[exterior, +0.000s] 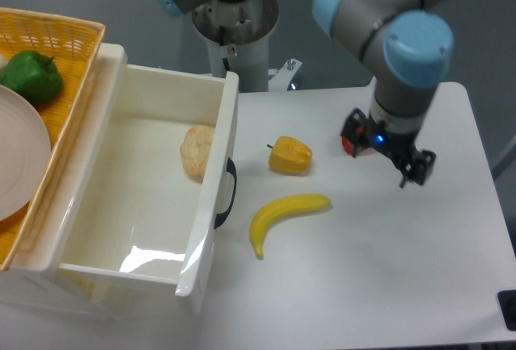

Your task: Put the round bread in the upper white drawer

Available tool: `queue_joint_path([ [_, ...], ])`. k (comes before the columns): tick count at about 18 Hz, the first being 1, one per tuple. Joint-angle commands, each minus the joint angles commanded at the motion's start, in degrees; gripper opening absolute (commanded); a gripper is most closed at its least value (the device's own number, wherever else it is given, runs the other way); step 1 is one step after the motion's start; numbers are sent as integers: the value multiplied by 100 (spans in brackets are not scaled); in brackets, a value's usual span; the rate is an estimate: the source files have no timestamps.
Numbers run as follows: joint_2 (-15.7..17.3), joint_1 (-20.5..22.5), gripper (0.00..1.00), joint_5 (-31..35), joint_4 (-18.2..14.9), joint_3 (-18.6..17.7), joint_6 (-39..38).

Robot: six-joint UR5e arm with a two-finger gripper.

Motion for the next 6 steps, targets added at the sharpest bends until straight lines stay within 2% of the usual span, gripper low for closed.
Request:
queue_joint_path([
  [6,-361,0,100,0,326,-9,0],
])
